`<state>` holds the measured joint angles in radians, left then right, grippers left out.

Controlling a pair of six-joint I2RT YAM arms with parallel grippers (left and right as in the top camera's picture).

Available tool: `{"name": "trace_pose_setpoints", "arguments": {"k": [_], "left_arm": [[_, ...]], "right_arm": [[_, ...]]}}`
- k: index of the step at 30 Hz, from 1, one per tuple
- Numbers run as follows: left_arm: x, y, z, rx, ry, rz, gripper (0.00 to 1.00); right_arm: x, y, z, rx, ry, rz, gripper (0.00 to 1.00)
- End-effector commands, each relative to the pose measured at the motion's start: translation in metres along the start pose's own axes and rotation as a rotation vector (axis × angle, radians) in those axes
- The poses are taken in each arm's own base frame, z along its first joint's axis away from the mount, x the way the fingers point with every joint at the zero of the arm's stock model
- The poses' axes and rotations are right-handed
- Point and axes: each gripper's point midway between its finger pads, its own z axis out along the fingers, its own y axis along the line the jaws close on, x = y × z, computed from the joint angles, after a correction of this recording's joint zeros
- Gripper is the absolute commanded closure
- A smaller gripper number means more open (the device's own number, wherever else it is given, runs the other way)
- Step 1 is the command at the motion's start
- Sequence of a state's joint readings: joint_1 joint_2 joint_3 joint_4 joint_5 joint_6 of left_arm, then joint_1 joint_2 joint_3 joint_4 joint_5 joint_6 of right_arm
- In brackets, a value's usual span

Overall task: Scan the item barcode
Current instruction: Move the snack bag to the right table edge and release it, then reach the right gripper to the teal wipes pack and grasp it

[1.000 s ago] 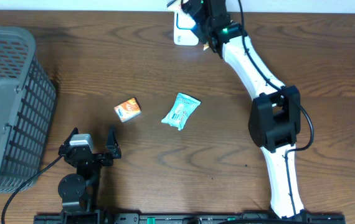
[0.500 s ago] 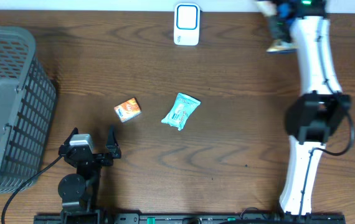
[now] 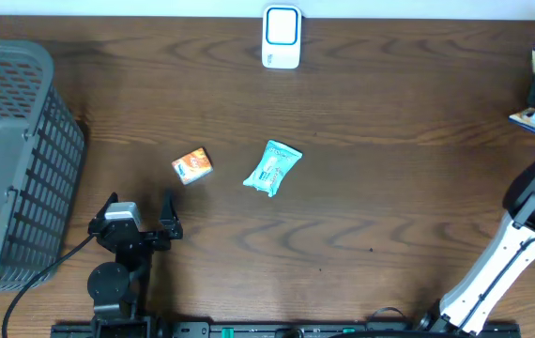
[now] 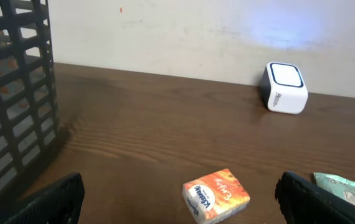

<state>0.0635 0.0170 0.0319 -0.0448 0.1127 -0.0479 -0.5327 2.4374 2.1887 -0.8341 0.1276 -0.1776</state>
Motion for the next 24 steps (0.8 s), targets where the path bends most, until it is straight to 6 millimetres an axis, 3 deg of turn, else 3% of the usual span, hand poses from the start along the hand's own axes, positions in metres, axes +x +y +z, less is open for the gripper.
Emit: {"name": "trace_pose_setpoints", "arguments": {"k": [1,2,4,7,10,12,13,15,17,18,19,23,24], "left_arm": [[0.016,0.001,0.002,0.001,0.038,0.011,0.02],[0.016,0.001,0.002,0.001,0.039,0.011,0.02],[0.016,0.001,0.002,0.001,0.039,0.011,0.02],[0.016,0.001,0.002,0.001,0.038,0.011,0.02],[0.016,0.001,0.002,0.001,0.039,0.011,0.02],[0.016,0.001,0.002,0.001,0.039,0.011,0.02],[0.016,0.001,0.002,0.001,0.038,0.011,0.02],[0.016,0.001,0.002,0.001,0.039,0.011,0.02],[0.016,0.001,0.002,0.001,0.038,0.011,0.02],[0.016,0.001,0.002,0.001,0.039,0.011,0.02],[0.016,0.001,0.002,0.001,0.039,0.011,0.02],[0.016,0.001,0.002,0.001,0.039,0.011,0.02],[0.016,0.001,0.002,0.001,0.039,0.011,0.02]], "right_arm": [[-0.005,0.006,-0.003,-0.067,-0.028,0.106,0.34],[-0.009,0.006,-0.007,-0.073,-0.039,0.106,0.01],[-0.018,0.005,-0.017,-0.076,-0.064,0.106,0.01],[-0.042,0.018,-0.052,-0.131,-0.141,0.092,0.01],[-0.061,0.057,-0.109,-0.294,-0.219,0.070,0.01],[-0.060,0.088,-0.147,-0.417,-0.219,0.073,0.01],[-0.054,0.122,-0.178,-0.537,-0.209,0.031,0.01],[-0.044,0.159,-0.206,-0.654,-0.188,-0.017,0.01],[-0.015,0.223,-0.243,-0.847,-0.092,-0.085,0.01],[-0.009,0.234,-0.249,-0.876,-0.068,-0.092,0.01],[0.014,0.263,-0.259,-0.936,0.027,-0.106,0.01],[0.091,0.334,-0.274,-0.968,0.311,-0.164,0.01],[0.099,0.341,-0.275,-0.967,0.335,-0.168,0.01]]}}
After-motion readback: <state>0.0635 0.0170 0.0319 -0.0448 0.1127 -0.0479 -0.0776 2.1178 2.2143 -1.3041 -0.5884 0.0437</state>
